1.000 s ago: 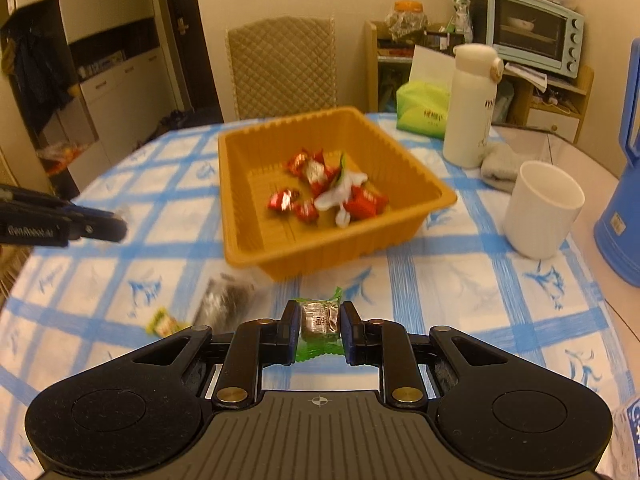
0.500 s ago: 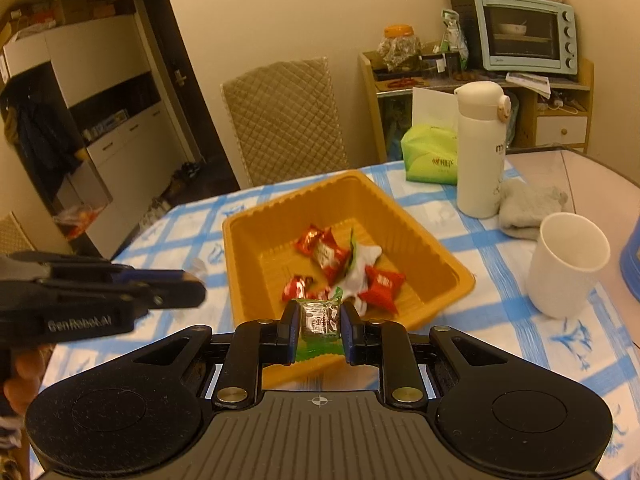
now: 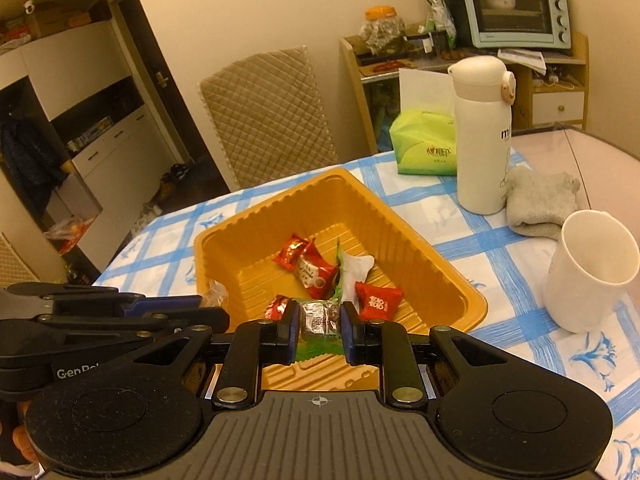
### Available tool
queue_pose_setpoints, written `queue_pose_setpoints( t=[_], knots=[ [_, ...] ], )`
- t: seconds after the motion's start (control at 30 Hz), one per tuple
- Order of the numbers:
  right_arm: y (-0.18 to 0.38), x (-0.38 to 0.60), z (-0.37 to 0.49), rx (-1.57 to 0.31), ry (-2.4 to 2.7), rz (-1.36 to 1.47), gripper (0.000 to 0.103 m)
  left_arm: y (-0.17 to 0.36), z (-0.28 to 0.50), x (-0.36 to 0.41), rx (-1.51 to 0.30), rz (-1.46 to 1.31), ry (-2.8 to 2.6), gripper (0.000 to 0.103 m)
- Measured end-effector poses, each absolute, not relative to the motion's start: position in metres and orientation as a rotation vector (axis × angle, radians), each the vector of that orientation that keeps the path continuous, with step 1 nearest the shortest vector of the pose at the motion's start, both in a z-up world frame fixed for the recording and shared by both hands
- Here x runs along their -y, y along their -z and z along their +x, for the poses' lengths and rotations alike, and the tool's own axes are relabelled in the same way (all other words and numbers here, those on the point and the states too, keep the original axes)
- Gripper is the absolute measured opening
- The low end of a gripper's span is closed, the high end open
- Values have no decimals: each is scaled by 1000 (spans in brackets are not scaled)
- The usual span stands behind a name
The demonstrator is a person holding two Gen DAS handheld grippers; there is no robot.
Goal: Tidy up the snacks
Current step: 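Carry the green candy and clear packet over the orange tray with both tools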
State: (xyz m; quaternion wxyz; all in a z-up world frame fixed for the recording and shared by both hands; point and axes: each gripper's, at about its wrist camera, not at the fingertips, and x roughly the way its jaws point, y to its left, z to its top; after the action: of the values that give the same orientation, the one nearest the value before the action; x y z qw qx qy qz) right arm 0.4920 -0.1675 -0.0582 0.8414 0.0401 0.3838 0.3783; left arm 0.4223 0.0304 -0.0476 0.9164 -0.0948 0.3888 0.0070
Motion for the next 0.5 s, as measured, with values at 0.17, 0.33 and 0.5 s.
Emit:
queue_pose_setpoints(
  t=[0.17,0.33,0.5],
  knots=[
    [66,165,501,-835,-783,82,22,57,435,-32,-830,-206,-13,18],
    [76,165,509,-863,-761,84,22,71,447,-32,-867,-213,-18,18],
    [83,166,514,-879,-748,82,22,82,455,-32,-895,-209,-19,18]
  ],
)
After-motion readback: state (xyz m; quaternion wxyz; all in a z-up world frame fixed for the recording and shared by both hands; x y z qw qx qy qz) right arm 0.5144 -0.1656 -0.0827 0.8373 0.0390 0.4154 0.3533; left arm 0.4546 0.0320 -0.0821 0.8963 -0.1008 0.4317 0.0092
